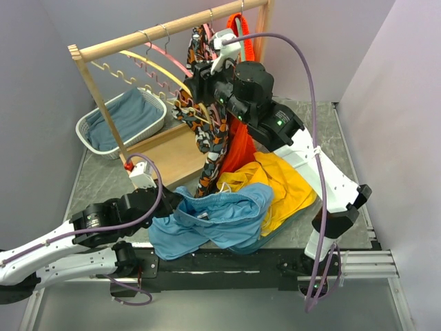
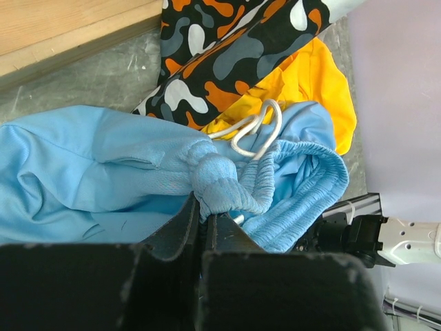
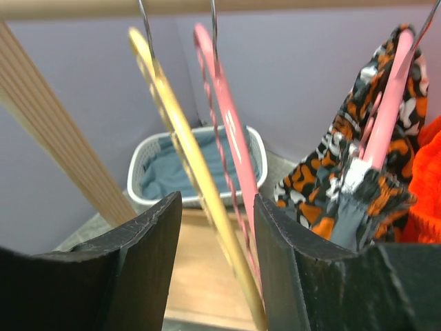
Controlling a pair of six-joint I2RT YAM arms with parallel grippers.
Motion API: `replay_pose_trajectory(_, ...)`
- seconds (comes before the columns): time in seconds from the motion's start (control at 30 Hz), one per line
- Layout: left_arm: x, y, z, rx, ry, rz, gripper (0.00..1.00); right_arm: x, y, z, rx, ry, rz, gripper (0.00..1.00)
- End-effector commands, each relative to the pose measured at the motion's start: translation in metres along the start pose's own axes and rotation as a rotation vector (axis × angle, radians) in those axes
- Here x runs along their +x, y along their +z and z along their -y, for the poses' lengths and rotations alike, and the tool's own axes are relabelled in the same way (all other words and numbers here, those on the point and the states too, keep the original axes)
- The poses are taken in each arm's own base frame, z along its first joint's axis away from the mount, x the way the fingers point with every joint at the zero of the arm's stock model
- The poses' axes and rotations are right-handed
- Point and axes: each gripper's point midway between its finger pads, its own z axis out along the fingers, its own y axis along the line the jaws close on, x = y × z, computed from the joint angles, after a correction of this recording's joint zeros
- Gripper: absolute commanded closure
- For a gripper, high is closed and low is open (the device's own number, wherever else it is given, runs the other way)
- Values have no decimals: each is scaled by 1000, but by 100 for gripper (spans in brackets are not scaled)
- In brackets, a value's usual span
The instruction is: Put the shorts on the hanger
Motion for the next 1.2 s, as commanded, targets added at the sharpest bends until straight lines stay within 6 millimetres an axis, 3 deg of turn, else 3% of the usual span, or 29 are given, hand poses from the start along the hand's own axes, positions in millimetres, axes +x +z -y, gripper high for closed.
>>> replay_pose_trajectory(0.0,-20,-9,15,43,-27,51,99,-22,11,0,6,6,65,47)
replay_pose_trajectory(0.07,-21,-10,14,44,-27,49,99,-11,21,1,14,-2,37,46)
replay_pose_trajectory(0.1,-21,-10,15,44,-25,49,99,-17,22,4,20,-1,48,46)
replay_pose_trajectory(0.33,-24,-14,13,52,-30,56,99,-4,32,14,31,1,19,46)
replay_pose_trajectory(0.87,-24,-15,14,54,-30,55,99,49,44,1,-34,43,-94,52)
replay_pose_trajectory(1.07,-24,-15,13,51,-30,55,99,46,34,-12,-104,92,-71,49)
replay_pose_trajectory(1.17,-23,-15,12,51,-30,55,99,34,27,-13,-115,123,-34,46)
